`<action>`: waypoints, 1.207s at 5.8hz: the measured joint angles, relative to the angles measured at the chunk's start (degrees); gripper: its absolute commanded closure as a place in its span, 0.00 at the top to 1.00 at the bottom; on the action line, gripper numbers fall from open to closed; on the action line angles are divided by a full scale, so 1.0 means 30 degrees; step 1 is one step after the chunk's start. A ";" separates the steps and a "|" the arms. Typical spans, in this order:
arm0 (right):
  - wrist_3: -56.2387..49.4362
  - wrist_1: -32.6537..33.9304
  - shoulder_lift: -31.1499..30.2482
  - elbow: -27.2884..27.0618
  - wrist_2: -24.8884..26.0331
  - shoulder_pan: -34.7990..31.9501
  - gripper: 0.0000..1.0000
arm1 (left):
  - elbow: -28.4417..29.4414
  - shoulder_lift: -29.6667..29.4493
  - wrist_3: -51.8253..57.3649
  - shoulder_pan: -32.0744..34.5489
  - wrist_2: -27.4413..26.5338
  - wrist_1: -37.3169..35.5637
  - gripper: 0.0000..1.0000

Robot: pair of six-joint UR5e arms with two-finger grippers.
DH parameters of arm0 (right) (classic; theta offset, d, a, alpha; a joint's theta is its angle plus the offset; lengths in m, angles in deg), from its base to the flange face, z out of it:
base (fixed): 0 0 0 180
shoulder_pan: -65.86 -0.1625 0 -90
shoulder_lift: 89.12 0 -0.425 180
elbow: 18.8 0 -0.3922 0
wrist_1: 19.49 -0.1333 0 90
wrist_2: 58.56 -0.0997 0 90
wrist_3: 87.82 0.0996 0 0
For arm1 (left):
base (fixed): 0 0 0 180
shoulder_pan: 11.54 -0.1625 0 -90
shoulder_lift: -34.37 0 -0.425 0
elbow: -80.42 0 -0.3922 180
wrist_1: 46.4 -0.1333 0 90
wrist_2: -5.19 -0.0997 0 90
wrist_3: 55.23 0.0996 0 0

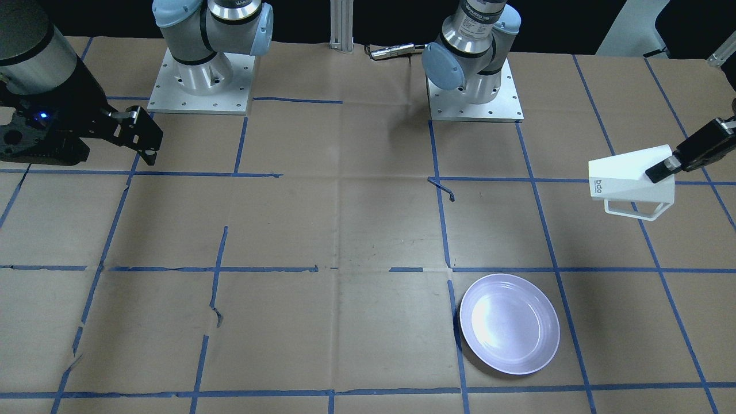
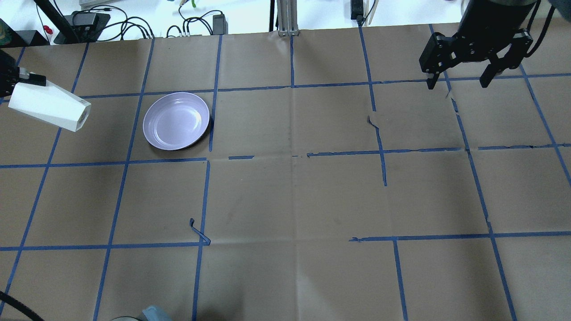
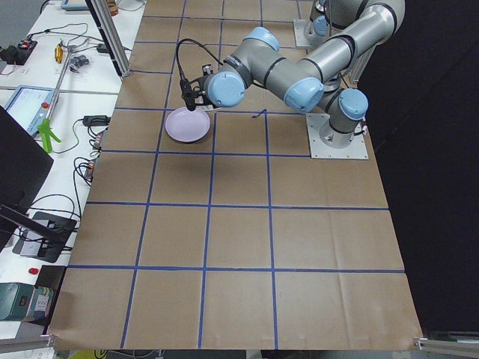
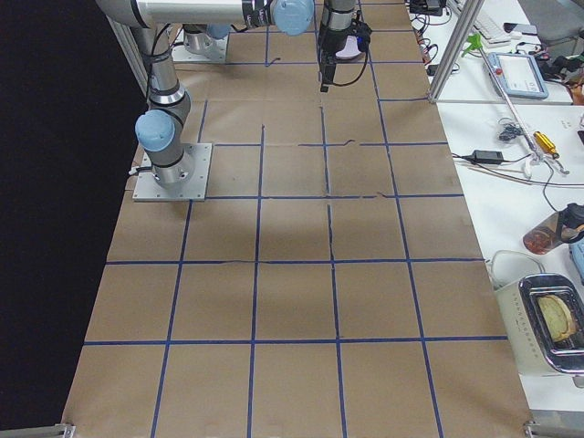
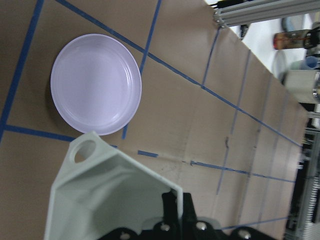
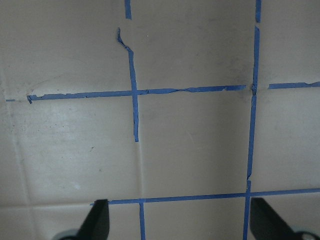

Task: Flip cup and place on plate
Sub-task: 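Lift the mug with the left gripper and rotate it upright, then carry the upright mug over the lavender plate and lower it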

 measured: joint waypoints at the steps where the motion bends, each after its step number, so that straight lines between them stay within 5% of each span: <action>1: 0.0000 0.0000 -0.0001 0.0000 0.0001 -0.0001 1.00 | 0.0001 0.0049 -0.3185 0.2769 -0.2907 -0.3375 0.00; 4: 0.0000 0.0000 0.0000 0.0000 0.0000 -0.0001 1.00 | -0.0479 -0.0394 -0.6219 0.9142 -1.0714 -0.8979 0.00; 7: -0.0001 0.0000 0.0001 0.0000 0.0000 -0.0001 1.00 | -0.4392 -0.2339 -0.6241 1.0192 -1.2504 -1.6670 0.00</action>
